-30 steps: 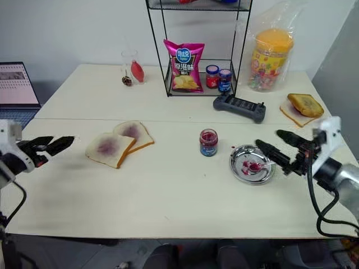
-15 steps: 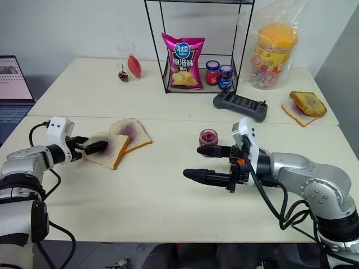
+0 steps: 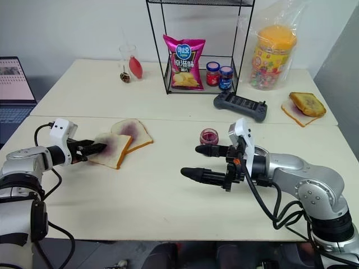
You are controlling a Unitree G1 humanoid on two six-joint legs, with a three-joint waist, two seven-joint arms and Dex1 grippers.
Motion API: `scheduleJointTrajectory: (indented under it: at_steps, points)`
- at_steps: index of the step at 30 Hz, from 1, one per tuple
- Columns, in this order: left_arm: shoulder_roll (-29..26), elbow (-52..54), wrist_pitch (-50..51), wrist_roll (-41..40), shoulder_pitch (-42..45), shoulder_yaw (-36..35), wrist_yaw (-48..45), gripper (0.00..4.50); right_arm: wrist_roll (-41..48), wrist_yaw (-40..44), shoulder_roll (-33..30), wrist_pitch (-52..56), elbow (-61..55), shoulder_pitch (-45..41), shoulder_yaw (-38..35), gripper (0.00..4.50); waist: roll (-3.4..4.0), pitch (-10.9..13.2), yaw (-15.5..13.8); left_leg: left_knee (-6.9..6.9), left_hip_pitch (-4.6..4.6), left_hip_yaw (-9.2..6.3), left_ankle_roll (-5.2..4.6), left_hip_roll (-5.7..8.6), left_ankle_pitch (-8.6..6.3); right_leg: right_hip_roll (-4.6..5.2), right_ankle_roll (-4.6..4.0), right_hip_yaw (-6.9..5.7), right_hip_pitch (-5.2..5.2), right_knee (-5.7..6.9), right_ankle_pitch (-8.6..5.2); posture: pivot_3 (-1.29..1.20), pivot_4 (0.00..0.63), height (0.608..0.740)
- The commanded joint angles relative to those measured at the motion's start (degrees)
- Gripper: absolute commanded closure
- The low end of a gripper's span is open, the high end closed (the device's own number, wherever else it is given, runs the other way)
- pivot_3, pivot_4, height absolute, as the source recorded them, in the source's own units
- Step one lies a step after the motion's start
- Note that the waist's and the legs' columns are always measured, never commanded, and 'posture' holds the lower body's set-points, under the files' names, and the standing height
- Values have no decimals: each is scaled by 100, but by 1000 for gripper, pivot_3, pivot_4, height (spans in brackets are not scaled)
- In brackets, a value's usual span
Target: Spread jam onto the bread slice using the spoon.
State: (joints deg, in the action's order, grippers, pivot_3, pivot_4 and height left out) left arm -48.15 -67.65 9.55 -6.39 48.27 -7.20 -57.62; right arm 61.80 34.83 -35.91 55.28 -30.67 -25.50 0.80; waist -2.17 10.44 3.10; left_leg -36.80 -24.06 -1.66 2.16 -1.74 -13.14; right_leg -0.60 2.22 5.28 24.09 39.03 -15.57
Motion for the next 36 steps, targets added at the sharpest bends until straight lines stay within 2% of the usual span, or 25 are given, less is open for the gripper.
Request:
scheduleJointTrajectory:
  at_steps: [1, 7, 8, 12, 19, 24, 29, 32, 36]
  points:
    - [-147, -29, -39, 22, -10, -80, -80, 3239, -29, 4, 25, -121, -96, -72, -128, 0, 0, 0, 1, -3, 0, 0, 0, 0, 0, 0, 0, 0, 0, 1, 0, 0, 150, 740]
    - [-243, 83, 47, -144, -64, -297, -77, 4406, -119, 86, 18, -171, -9, -47, -149, 0, 0, 0, 1, -11, -1, 0, 0, 0, 0, 0, 6, 2, -2, 2, 4, 0, 150, 740]
    - [-254, 107, 70, -176, -79, -345, -64, 4473, -138, 106, 9, -183, -3, -33, -153, 0, 0, 0, 1, -13, -1, 0, 0, 0, 0, 0, 7, 1, -2, 2, 4, 0, 150, 740]
    - [-293, 316, 263, -328, -76, -549, -128, 4473, -152, 142, -3, -210, -6, 27, -201, 0, 0, 0, 1, -15, -3, 0, 0, -1, 0, 0, 8, 1, -1, 2, 5, 0, 150, 740]
    - [-498, 1466, 1249, -757, 156, -667, -704, 4473, 100, 165, -158, -124, -119, 192, -487, 0, -1, -1, -16, -18, -12, -12, 0, -1, 0, -1, 8, -11, -1, 2, 6, 0, 150, 740]
    - [-646, 3891, 2541, -1371, -3, 61, -2297, 4473, 668, 320, -700, 158, -398, 490, -929, 0, -2, 1, -35, -19, -15, -17, 0, -2, 0, -3, 8, -13, 0, 5, 6, 0, 150, 740]
    - [-433, 4919, 2923, -1539, 154, 679, -2790, 4473, 1366, 537, -1431, 416, -769, 997, -1365, 0, 1, 1, -73, -18, -15, -16, 1, 3, 1, 3, 8, -13, -2, 1, 5, 0, 150, 740]
    - [-140, 5464, 3316, -1804, 287, 992, -2978, 4473, 1506, 438, -1600, 374, -844, 1199, -1503, 0, 0, 2, -71, -21, -9, -18, 0, -5, 1, -10, 10, -11, -4, 4, 4, 0, 150, 740]
    - [204, 5711, 3227, -1822, 279, 1372, -3116, 4473, 1409, 237, -1598, 243, -821, 1375, -1541, 0, 1, 1, -38, -24, 1, -12, -1, -5, 2, -13, 36, 3, -8, 7, -2, 0, 150, 740]
